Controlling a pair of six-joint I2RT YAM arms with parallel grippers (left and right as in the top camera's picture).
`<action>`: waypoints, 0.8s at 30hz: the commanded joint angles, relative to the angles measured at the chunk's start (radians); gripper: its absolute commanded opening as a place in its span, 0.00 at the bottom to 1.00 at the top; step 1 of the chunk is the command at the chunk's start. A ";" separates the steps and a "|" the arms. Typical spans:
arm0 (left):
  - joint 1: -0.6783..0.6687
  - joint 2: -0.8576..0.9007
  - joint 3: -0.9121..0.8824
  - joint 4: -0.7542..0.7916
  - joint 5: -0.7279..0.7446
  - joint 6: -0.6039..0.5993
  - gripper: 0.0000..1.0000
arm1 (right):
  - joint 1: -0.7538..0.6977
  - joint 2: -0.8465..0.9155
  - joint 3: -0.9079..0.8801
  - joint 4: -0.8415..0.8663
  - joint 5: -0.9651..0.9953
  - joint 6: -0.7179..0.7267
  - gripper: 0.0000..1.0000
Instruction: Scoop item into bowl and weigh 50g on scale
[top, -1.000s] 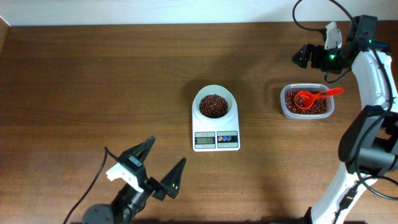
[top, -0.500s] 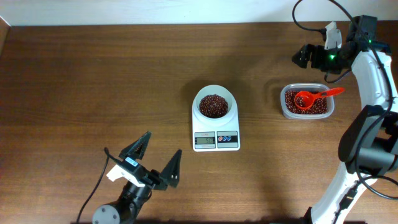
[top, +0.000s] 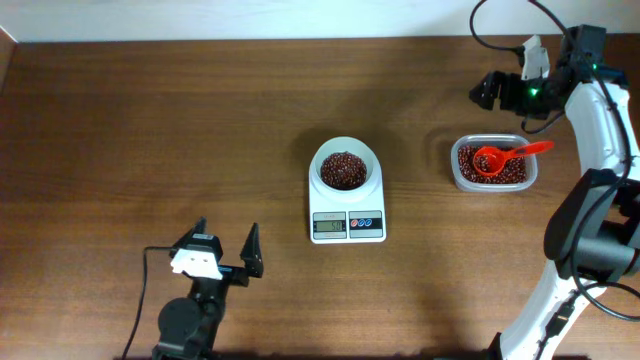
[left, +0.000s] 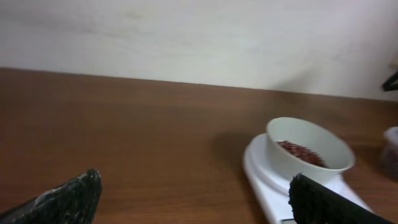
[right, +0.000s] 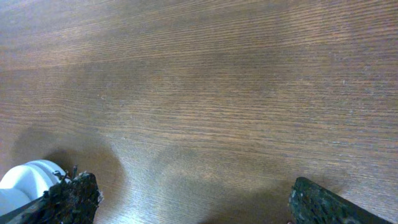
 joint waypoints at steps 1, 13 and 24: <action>0.025 -0.009 -0.002 -0.007 -0.011 0.205 0.99 | -0.002 0.008 -0.008 0.000 -0.012 -0.011 0.99; 0.025 -0.009 -0.001 -0.006 -0.003 0.300 0.99 | -0.002 0.008 -0.008 0.000 -0.012 -0.011 0.99; 0.024 -0.009 -0.001 -0.006 -0.003 0.300 0.99 | -0.002 0.008 -0.008 0.000 -0.012 -0.011 0.99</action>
